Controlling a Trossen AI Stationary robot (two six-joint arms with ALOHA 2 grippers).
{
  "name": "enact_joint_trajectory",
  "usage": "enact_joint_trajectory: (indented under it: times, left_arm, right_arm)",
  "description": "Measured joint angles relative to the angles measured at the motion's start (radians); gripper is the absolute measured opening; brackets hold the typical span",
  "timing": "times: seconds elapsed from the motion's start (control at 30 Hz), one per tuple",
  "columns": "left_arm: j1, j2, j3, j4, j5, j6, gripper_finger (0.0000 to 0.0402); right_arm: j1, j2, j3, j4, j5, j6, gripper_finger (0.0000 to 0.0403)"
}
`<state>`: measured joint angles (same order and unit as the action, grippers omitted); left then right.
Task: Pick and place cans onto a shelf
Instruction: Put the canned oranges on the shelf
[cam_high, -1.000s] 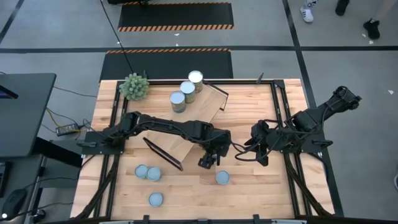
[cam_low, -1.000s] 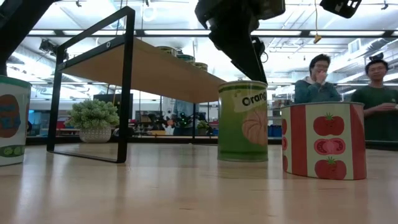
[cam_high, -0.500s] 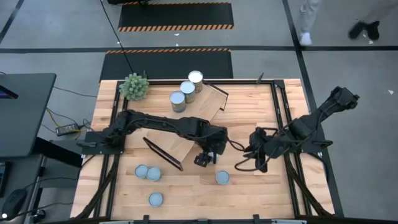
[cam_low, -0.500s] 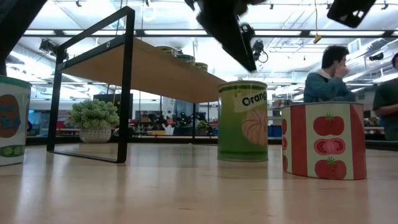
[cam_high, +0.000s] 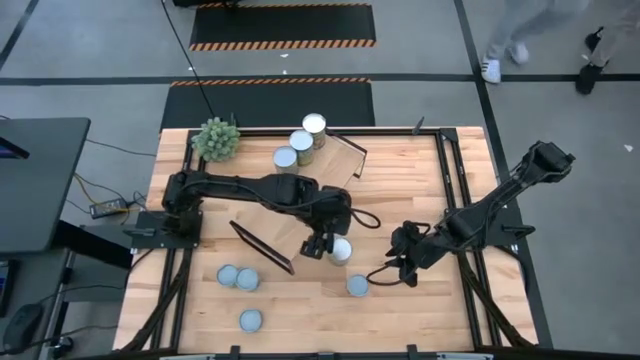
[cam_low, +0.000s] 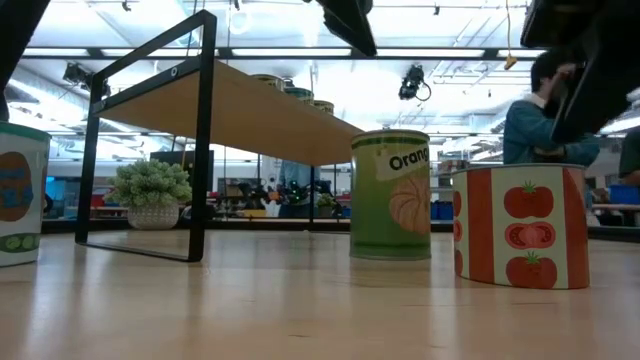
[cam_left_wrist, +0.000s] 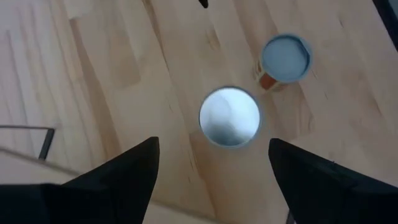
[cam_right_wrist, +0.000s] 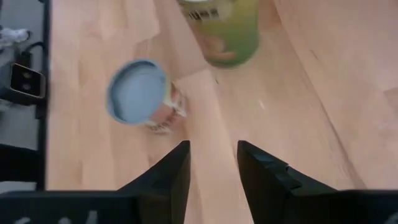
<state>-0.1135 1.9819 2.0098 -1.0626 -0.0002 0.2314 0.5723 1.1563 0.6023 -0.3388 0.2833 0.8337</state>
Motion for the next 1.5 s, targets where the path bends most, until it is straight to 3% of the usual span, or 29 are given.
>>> enact_joint_trajectory:
  times: [0.13,0.27,0.43,0.57,0.87,1.5]
  left_arm:
    - [0.004,-0.017,0.000,-0.046,0.001,0.000,0.0306]
    - [0.017,-0.032,0.000,-0.066,0.001,-0.004,0.0306]
    - [0.050,-0.039,0.000,-0.067,0.026,-0.057,0.0306]
    - [0.067,-0.043,0.000,-0.051,0.063,-0.059,0.0306]
    - [0.088,-0.043,0.000,0.016,0.041,-0.063,0.0306]
    - [0.106,-0.042,0.000,0.026,0.000,-0.029,0.0306]
  right_arm:
    - [-0.018,0.057,-0.065,0.131,0.003,0.002,0.0170]
    - [-0.031,0.129,-0.125,0.350,0.021,-0.092,0.0226]
    - [-0.046,0.228,-0.206,0.663,0.150,-0.266,0.0301]
    - [-0.061,0.314,-0.262,0.882,0.229,-0.380,0.0332]
    - [-0.090,0.518,-0.312,1.190,0.240,-0.528,0.0352]
    - [-0.250,0.799,-0.299,1.727,-0.025,-0.707,0.0358]
